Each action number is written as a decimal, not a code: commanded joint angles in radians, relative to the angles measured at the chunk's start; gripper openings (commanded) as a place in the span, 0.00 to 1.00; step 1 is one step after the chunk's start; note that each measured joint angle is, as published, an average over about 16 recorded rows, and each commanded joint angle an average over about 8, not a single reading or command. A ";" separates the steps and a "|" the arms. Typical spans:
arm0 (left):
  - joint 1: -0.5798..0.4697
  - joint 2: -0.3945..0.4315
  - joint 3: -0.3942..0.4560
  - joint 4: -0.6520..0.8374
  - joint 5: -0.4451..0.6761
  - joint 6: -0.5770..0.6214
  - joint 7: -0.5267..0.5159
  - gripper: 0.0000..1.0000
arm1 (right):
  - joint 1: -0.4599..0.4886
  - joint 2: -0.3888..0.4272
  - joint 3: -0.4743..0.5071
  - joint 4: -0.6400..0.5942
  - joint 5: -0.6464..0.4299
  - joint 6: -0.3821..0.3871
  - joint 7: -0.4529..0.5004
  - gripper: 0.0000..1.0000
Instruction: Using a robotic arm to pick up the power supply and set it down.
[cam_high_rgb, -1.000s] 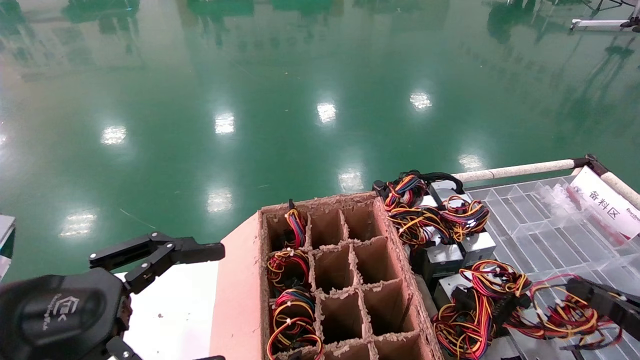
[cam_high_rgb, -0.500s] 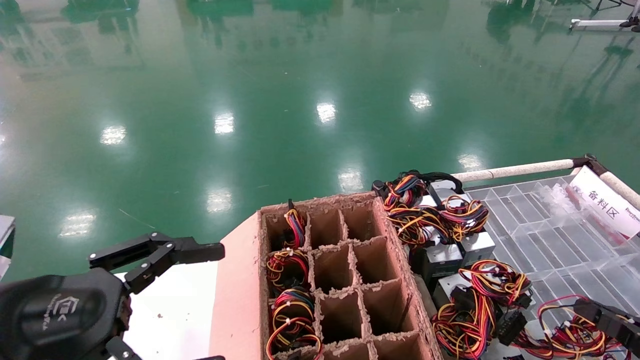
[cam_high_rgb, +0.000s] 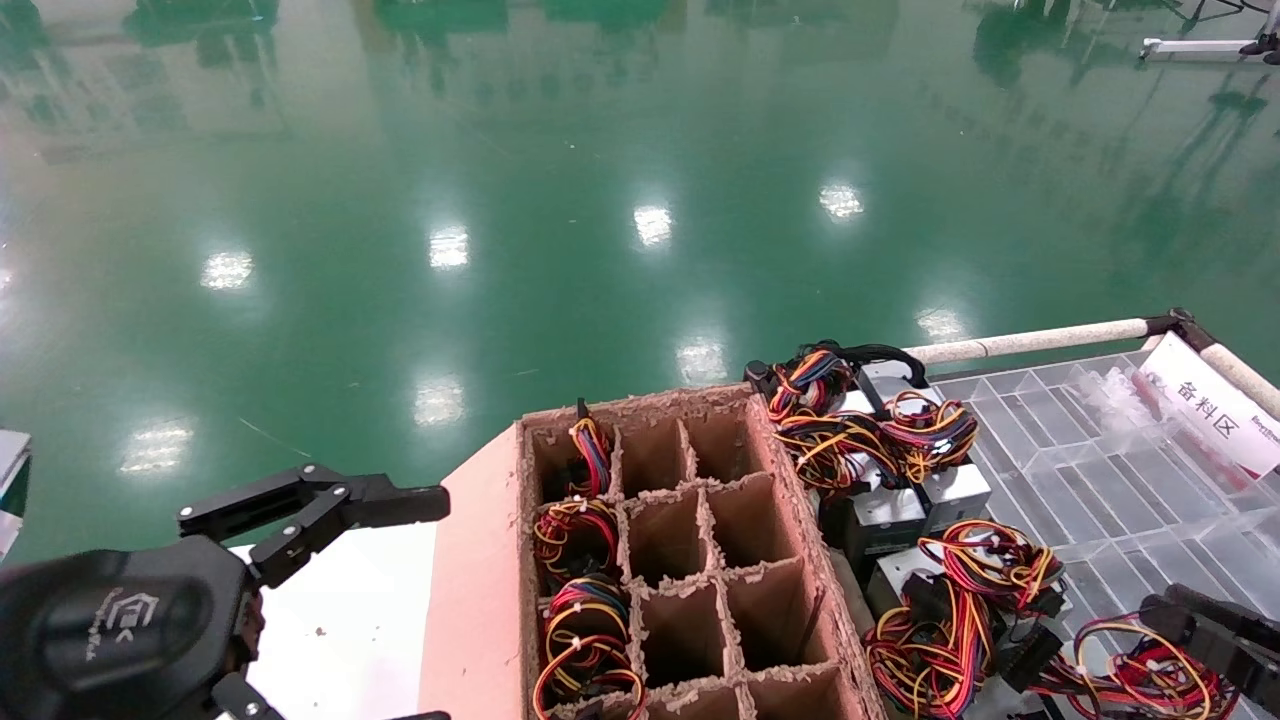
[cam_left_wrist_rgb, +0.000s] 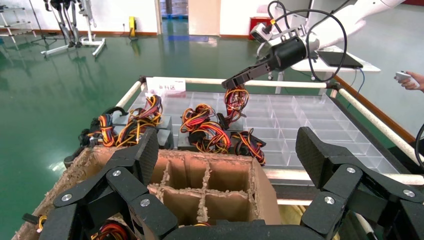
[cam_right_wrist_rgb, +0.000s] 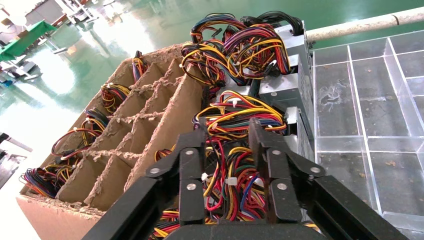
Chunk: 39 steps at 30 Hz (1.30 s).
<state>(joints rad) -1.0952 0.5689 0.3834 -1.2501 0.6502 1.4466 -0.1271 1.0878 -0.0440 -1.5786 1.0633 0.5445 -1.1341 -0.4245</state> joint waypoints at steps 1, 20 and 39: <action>0.000 0.000 0.000 0.000 0.000 0.000 0.000 1.00 | 0.001 0.000 0.001 0.000 -0.001 0.000 0.001 1.00; 0.000 0.000 0.000 0.000 0.000 0.000 0.000 1.00 | 0.059 0.089 0.051 0.028 -0.161 0.041 0.083 1.00; 0.000 0.000 0.000 0.000 0.000 0.000 0.000 1.00 | 0.084 0.139 0.129 0.107 -0.235 0.034 0.125 1.00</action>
<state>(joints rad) -1.0952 0.5688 0.3835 -1.2499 0.6500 1.4464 -0.1270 1.1690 0.0849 -1.4317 1.1732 0.2934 -1.0990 -0.2883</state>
